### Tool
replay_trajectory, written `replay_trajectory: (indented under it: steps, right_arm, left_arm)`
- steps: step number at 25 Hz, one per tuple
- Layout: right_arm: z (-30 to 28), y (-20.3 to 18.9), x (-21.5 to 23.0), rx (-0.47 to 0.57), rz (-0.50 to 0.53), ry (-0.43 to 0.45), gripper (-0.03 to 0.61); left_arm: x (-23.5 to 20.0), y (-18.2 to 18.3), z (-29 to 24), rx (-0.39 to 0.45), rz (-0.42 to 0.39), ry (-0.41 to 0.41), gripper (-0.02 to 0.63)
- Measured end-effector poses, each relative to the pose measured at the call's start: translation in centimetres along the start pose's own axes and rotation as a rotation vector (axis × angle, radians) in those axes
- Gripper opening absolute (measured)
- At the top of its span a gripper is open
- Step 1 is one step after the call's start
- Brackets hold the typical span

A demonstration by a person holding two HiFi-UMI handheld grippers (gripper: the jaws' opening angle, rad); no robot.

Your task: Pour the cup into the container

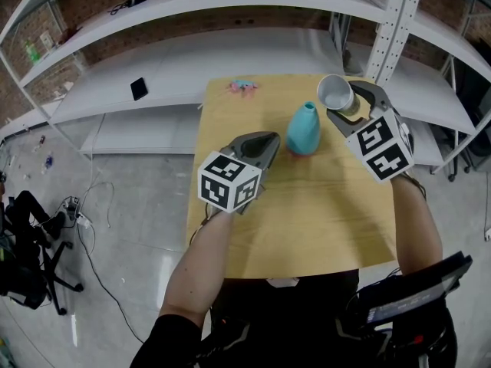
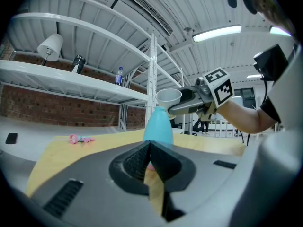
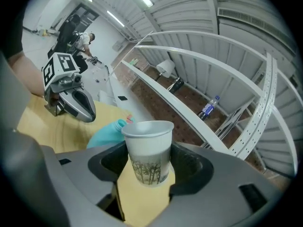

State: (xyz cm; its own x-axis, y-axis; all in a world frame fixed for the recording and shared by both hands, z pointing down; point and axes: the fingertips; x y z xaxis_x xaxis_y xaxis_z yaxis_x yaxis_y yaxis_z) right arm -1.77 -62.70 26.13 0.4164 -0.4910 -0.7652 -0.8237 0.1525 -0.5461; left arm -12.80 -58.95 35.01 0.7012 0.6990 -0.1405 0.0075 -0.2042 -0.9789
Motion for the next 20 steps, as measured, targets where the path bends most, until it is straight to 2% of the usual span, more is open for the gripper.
replay_trajectory:
  steps: [12, 20]
  right_arm:
    - [-1.0, 0.3, -0.4, -0.05, 0.142, -0.013, 0.285]
    - [-1.1, 0.6, -0.3, -0.066, 0.199, -0.02, 0.285]
  left_arm:
    - [-0.2, -0.3, 0.0, 0.002, -0.003, -0.005, 0.0]
    - [0.0, -0.2, 0.0, 0.002, -0.003, -0.01, 0.0]
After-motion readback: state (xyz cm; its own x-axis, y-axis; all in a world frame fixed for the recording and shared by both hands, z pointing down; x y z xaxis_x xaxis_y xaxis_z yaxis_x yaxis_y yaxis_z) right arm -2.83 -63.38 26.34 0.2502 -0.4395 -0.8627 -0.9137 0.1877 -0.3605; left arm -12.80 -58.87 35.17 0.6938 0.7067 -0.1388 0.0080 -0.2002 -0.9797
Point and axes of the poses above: the fingertips, and each gripper's own axes: z backward along the fingers, x to its right, y out of its top, and after that the axes turned 7 degrees about z, right-handed
